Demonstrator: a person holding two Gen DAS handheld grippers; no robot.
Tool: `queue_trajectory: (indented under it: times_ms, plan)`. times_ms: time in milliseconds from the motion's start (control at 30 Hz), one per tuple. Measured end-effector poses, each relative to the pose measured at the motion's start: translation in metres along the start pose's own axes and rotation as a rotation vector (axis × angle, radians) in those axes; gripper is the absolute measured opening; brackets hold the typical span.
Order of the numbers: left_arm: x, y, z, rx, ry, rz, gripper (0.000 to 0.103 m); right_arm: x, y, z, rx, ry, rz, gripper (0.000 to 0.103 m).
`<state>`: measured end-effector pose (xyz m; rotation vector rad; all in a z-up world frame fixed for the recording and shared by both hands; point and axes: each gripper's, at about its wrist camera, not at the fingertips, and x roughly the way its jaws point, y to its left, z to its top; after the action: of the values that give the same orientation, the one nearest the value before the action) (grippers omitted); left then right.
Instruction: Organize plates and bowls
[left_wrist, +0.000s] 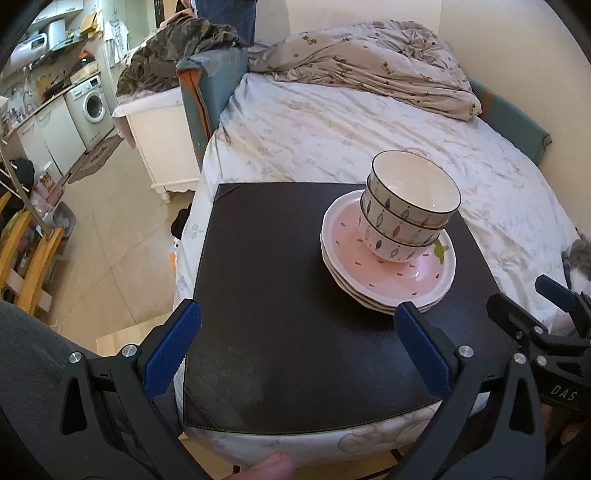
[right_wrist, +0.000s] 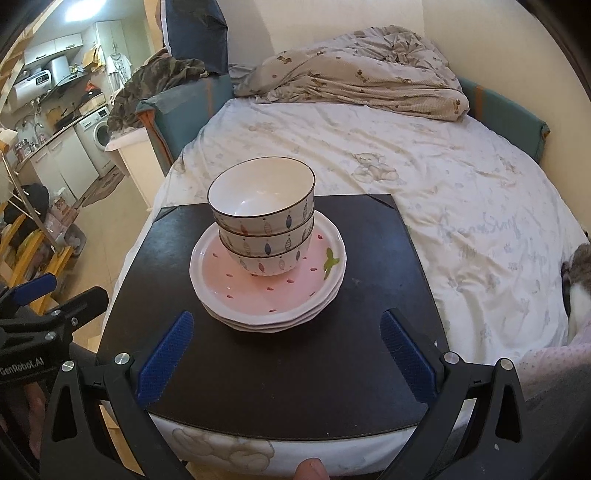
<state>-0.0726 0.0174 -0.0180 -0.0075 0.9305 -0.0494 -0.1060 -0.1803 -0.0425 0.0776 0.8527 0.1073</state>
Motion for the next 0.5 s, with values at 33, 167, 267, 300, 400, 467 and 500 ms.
queue_trajectory:
  times_ms: [33, 167, 267, 300, 400, 467, 500]
  plan:
    - [0.0007, 0.0003, -0.0003, -0.003, 0.006, -0.007, 0.103, -0.0002, -0.0001, 0.0003, 0.0, -0.002, 0.0, 0.103]
    - [0.0018, 0.0004, -0.0002, -0.001, 0.009, -0.009, 0.103, -0.0021, -0.0002, 0.001, 0.002, -0.015, -0.014, 0.103]
    - [0.0016, 0.0002, -0.0004, -0.003, 0.006, -0.014, 0.103, -0.0021, -0.001, 0.0012, 0.005, -0.015, -0.014, 0.103]
    - [0.0011, 0.0003, -0.0003, -0.002, 0.005, -0.014, 0.103, -0.0021, -0.0008, 0.0014, 0.004, -0.012, -0.016, 0.103]
    - [0.0003, -0.0008, 0.0001, 0.002, 0.002, -0.016, 0.103, -0.0028, -0.0002, 0.0015, 0.004, -0.01, -0.017, 0.103]
    - [-0.0004, -0.0012, -0.0002, 0.002, 0.0, -0.019, 0.103, -0.0027, -0.0001, 0.0015, 0.004, -0.01, -0.018, 0.103]
    - [-0.0008, -0.0014, -0.0004, 0.002, -0.001, -0.019, 0.103, -0.0026, -0.0004, 0.0016, 0.006, -0.008, -0.017, 0.103]
